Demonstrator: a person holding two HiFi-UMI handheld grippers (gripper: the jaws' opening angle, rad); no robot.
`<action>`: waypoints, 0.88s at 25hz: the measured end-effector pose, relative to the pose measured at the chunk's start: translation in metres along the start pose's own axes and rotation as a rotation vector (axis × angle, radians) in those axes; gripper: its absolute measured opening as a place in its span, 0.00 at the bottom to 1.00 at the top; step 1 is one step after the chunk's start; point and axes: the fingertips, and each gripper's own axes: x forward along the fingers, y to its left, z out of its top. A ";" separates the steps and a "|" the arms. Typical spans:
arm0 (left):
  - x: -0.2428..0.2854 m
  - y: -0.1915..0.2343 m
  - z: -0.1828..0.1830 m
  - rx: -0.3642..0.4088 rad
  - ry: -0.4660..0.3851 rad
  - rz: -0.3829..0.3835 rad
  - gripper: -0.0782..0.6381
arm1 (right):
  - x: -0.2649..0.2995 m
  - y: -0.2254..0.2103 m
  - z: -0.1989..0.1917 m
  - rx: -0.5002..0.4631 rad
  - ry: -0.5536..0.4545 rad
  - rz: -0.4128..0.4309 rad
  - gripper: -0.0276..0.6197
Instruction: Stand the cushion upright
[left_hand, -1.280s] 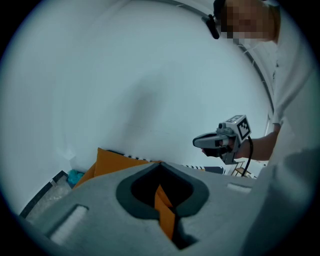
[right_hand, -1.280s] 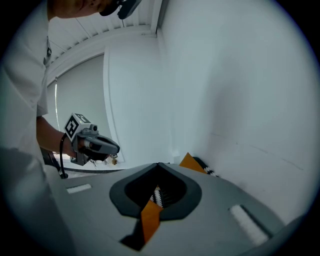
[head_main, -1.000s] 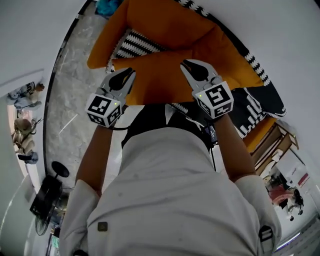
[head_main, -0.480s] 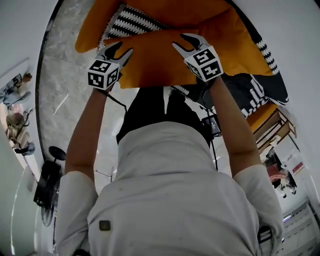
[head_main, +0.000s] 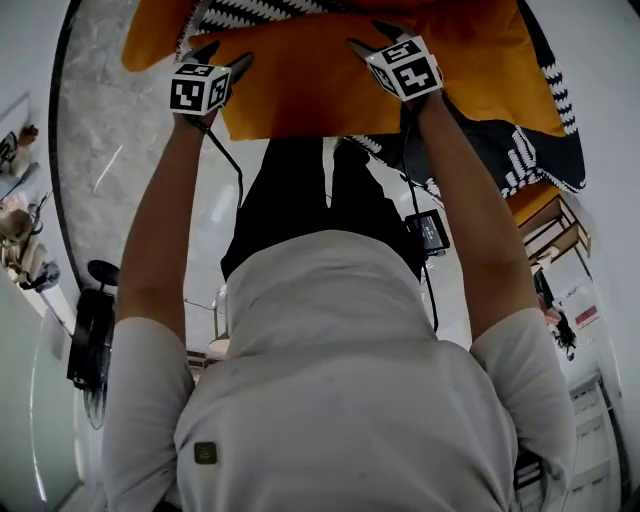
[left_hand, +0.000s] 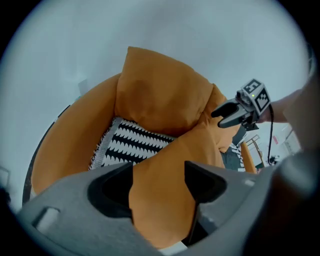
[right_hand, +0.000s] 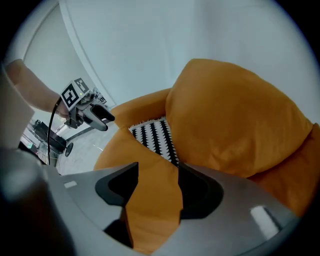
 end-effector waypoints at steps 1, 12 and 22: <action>0.006 0.006 -0.004 -0.028 0.008 0.006 0.57 | 0.008 -0.002 -0.005 0.004 0.020 0.002 0.45; 0.062 0.022 -0.044 -0.062 0.089 0.017 0.59 | 0.067 -0.020 -0.069 -0.055 0.212 0.006 0.50; 0.088 0.031 -0.060 -0.053 0.156 0.062 0.42 | 0.088 -0.013 -0.098 -0.084 0.310 0.005 0.22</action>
